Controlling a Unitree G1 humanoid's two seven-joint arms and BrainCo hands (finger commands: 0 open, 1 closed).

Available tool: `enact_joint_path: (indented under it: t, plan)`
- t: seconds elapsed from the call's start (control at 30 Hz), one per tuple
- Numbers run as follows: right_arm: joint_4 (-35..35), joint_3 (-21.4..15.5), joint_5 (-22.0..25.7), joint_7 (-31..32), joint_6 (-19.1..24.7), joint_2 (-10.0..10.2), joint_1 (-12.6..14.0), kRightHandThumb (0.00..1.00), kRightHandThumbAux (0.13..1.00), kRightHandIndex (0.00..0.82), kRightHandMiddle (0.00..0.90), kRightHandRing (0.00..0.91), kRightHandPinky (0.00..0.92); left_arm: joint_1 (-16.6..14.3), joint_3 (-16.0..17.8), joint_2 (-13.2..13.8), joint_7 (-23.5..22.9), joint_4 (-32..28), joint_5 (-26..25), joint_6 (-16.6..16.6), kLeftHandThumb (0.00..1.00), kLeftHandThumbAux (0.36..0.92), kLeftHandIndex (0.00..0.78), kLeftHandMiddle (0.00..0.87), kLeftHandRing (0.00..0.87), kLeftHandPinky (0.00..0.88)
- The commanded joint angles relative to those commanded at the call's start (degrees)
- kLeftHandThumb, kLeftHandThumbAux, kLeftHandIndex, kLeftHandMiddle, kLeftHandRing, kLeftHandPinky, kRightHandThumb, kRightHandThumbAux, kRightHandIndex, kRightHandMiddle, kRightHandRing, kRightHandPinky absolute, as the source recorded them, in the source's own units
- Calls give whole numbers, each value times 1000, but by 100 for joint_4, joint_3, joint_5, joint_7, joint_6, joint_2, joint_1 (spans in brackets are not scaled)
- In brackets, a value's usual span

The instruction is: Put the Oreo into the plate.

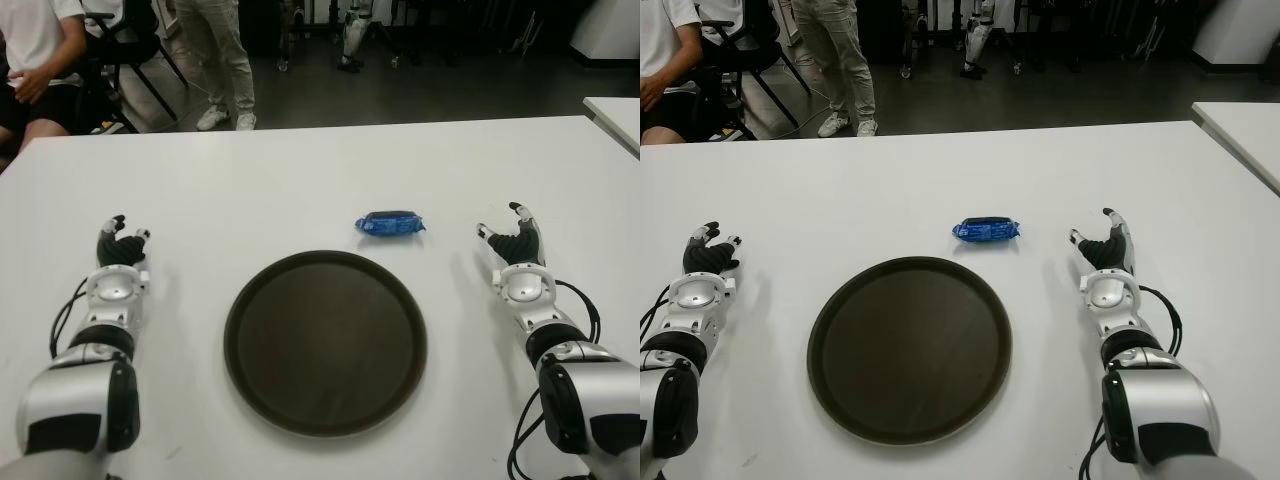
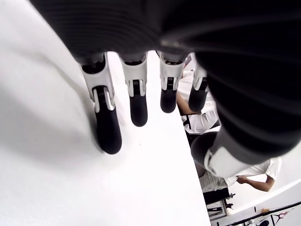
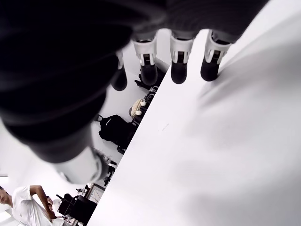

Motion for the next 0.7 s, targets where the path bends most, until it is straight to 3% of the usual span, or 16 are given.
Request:
enact_joint_path:
  t: [0.27,0.7]
  plan:
    - [-4,-72,71,107,-40,-7,6,355,722,46,49,61,68,-3,-28,-10,34,-3,28,-22,150,654,24,102,118,117]
    - [-3,-106,50,127,-55,-3,15,375,722,49,40,41,52,-4,1,-15,54,0,4,-13,147,646,18,105,116,110]
